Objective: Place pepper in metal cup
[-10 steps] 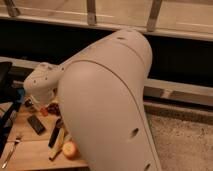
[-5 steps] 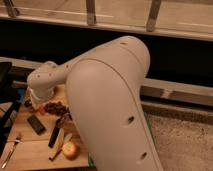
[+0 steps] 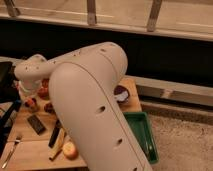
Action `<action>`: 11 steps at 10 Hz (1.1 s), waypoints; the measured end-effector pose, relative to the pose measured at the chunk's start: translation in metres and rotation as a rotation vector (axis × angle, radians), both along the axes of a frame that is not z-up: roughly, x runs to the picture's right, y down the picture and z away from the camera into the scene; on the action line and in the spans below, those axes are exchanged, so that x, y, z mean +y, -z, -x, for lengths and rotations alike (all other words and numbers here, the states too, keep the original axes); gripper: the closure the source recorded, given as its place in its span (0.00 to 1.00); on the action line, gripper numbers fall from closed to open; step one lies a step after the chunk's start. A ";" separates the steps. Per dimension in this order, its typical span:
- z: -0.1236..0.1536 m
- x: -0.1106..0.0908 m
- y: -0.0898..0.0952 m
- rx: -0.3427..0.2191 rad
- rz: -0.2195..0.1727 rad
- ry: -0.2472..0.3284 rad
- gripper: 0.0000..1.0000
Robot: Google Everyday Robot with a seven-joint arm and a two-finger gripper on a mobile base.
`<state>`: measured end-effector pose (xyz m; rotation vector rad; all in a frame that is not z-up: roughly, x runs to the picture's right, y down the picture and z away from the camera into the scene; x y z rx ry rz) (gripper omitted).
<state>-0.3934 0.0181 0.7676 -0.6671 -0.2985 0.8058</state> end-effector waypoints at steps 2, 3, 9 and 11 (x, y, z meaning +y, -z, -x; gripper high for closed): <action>-0.001 -0.019 -0.009 -0.032 -0.032 -0.022 1.00; 0.002 -0.022 -0.012 -0.056 -0.039 -0.036 1.00; -0.011 -0.015 -0.024 -0.234 -0.011 -0.157 1.00; -0.007 -0.013 -0.022 -0.240 -0.008 -0.154 1.00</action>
